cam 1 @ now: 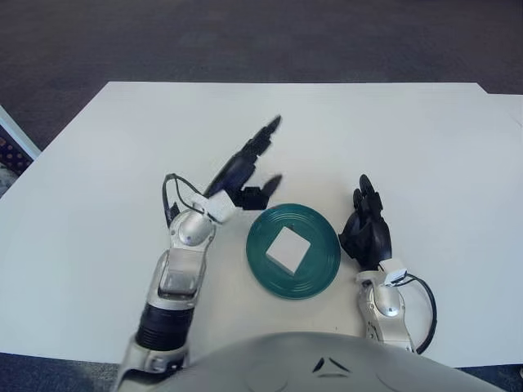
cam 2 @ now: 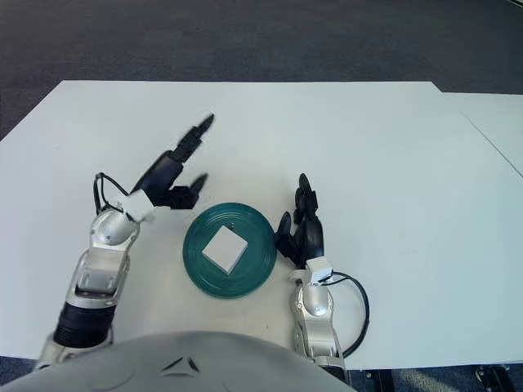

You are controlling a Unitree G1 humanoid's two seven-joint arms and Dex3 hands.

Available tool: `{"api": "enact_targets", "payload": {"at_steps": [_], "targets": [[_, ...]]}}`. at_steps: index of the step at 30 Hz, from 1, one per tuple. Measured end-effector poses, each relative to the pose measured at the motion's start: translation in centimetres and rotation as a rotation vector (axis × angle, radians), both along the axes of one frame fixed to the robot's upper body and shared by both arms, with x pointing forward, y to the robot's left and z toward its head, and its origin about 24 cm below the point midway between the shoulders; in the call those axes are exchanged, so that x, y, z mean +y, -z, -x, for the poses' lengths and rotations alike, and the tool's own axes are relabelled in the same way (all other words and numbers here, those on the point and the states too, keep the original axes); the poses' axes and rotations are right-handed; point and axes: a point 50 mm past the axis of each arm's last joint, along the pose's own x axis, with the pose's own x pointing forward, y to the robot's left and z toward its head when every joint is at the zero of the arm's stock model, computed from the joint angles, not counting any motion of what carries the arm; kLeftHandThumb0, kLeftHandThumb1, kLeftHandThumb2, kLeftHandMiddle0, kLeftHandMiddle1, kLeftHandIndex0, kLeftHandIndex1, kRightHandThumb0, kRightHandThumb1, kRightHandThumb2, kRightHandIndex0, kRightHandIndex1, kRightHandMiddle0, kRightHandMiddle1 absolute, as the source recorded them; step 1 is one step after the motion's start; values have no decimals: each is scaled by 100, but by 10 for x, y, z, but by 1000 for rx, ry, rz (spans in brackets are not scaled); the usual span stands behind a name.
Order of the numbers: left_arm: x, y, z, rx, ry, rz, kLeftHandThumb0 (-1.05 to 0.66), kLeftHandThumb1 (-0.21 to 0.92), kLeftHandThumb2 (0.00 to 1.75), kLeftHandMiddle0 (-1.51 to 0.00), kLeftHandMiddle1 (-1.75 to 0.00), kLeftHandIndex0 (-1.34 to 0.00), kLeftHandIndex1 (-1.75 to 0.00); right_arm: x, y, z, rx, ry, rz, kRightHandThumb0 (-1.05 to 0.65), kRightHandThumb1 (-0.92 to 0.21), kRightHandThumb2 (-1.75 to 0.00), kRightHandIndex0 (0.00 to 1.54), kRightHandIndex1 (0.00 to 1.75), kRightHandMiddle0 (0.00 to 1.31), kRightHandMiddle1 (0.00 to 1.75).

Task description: Put the charger into the plate.

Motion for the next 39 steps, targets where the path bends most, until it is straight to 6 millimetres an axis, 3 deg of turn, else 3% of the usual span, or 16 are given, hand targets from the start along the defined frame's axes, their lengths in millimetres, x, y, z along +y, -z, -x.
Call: {"api": "enact_targets", "payload": {"at_steps": [6,12,21,39], "targets": [[26,15,4,188,-131,342,-105,92,89,0,0,0,0,-1,0,0,0,-6,-35,-98,-92,-91,0,0,0,15],[55,30,17,313,-313,548,-105,92,84,0,0,0,0,-5,5,4,29,0,-90,-98,-92,-92,0,0,0,17],[50,52,34,406,-256,708,-105,92,85,0,0,0,0,-6,5,5,31,-1,-97,-98,-92,-93,0,0,0,18],[30,88,60,390,-265,459,-105,92,101,0,0,0,0,-7,4,10,51,19,-97,-96,-92,-95,1,0,0,20]]}}
